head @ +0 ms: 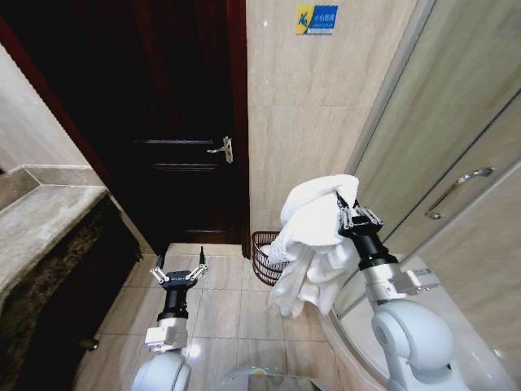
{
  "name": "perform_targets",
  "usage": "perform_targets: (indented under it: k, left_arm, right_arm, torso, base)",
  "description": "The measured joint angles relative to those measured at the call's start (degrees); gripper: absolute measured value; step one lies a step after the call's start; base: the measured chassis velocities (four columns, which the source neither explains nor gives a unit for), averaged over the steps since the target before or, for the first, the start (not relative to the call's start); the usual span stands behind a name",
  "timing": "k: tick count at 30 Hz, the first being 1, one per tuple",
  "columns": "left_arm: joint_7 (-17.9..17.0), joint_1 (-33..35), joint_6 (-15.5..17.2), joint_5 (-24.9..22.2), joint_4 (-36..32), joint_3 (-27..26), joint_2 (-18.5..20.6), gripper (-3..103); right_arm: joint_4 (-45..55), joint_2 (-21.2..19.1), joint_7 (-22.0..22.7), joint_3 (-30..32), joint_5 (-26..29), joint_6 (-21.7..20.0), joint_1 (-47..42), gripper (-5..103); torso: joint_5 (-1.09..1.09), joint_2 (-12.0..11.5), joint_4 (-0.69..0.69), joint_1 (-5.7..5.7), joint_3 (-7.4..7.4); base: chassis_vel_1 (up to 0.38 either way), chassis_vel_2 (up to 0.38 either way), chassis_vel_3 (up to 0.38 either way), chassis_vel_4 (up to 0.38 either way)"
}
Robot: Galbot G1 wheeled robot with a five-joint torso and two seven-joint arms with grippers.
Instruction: Discard the used towel into the hamper.
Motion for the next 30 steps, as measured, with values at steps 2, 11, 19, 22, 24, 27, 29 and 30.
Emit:
perform_targets:
  k: [2, 11, 19, 22, 24, 27, 29, 30]
  left_arm:
    - [0.0, 0.0, 0.0, 0.0, 0.1, 0.0, 0.0, 100]
    - [0.0, 0.2, -0.1, 0.9, 0.8, 0.1, -0.4, 100]
    - [-0.2, 0.2, -0.5, 0.3, 0.8, 0.3, 0.2, 100]
    - [0.0, 0.3, -0.8, -0.7, 0.5, 0.6, 0.5, 100]
    - [0.6, 0.3, -0.9, -1.0, 0.3, 0.7, 0.6, 100]
    - [1.0, 0.1, -1.0, -0.8, 0.3, 0.8, 0.8, 100]
    - [1.0, 0.0, -1.1, -0.7, 0.4, 0.8, 0.7, 100]
    - [1.0, -0.1, -1.1, -0.7, 0.4, 0.8, 0.7, 100]
  right_arm:
    - [-0.1, 0.0, 0.0, 0.0, 0.0, 0.0, 0.1, 12]
    - [-0.9, 0.1, -0.1, -0.5, 0.6, 0.0, 1.5, 12]
    - [-1.5, 0.8, 0.2, -0.5, 0.3, 0.0, 1.8, 12]
    - [-1.5, 1.1, 0.3, -0.5, -0.7, -0.4, 1.8, 12]
    - [-1.6, 1.2, 0.3, -0.4, -1.4, -0.5, 1.8, 12]
    - [-1.9, 1.4, 0.3, -0.5, -1.9, -0.6, 1.8, 12]
    - [-2.0, 1.5, 0.3, -0.5, -2.1, -0.6, 1.8, 12]
    - [-2.1, 1.6, 0.3, -0.5, -2.2, -0.6, 1.8, 12]
  torso:
    - [0.0, 0.4, 0.0, 0.17, 0.21]
    - [0.0, 3.4, 0.0, 1.59, 1.86]
    - [0.0, 6.1, 0.0, 2.81, 3.3]
    - [0.0, 6.9, 0.0, 3.16, 3.73]
    - [0.0, 7.3, 0.0, 3.34, 3.96]
    - [0.0, 7.5, 0.0, 3.4, 4.06]
    - [0.0, 7.5, 0.0, 3.4, 4.06]
    - [0.0, 7.5, 0.0, 3.4, 4.06]
  base:
    - [0.0, 0.0, 0.0, 0.0]
    - [0.0, 0.0, 0.0, 0.0]
    - [0.0, 0.0, 0.0, 0.0]
    - [0.0, 0.0, 0.0, 0.0]
    - [0.0, 0.0, 0.0, 0.0]
    - [0.0, 0.0, 0.0, 0.0]
    - [0.0, 0.0, 0.0, 0.0]
    - [0.0, 0.0, 0.0, 0.0]
